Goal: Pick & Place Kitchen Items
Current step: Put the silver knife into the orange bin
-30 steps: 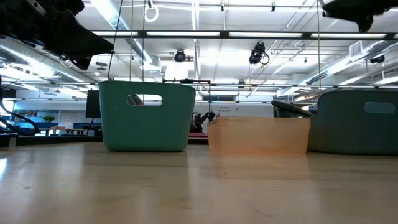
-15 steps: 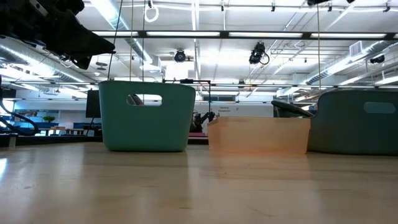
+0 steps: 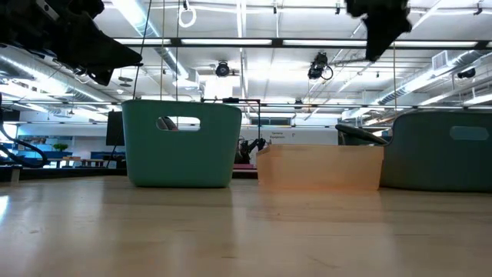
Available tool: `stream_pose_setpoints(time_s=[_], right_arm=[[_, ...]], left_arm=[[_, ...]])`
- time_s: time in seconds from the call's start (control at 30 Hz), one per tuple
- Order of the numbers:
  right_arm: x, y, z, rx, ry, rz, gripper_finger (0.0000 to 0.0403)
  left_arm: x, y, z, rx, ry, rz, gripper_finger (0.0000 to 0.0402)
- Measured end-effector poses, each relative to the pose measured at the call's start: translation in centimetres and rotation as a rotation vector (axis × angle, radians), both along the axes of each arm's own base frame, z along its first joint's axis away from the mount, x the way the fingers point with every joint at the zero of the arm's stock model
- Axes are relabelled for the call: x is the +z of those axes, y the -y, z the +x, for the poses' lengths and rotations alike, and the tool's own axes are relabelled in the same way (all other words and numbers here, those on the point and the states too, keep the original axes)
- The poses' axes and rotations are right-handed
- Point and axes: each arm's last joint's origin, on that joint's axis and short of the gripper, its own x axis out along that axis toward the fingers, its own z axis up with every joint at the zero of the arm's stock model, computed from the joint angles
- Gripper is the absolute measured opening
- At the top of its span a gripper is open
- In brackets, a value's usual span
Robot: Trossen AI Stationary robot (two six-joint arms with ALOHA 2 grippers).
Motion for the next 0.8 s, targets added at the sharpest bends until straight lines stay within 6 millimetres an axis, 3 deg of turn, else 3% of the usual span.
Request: stream_pose_setpoints(time_s=[0.33,0.6,0.8], right_arm=[[-6.0,3.2,6.0,-0.01,-0.196,0.312,0.0086],[-10.9,4.7,9.2,-0.031,-0.336,0.43,0.0086],[-13.4,5.6,11.0,-0.06,-0.337,0.435,0.0086]], left_arm=[[0.0,0.0,0.0,-0.001,-0.001,0.006,0.0011],[0.0,0.0,0.0,-0.002,-0.002,0.009,0.0011],[0.0,0.0,0.0,-0.002,-0.002,0.01,0.0011]])
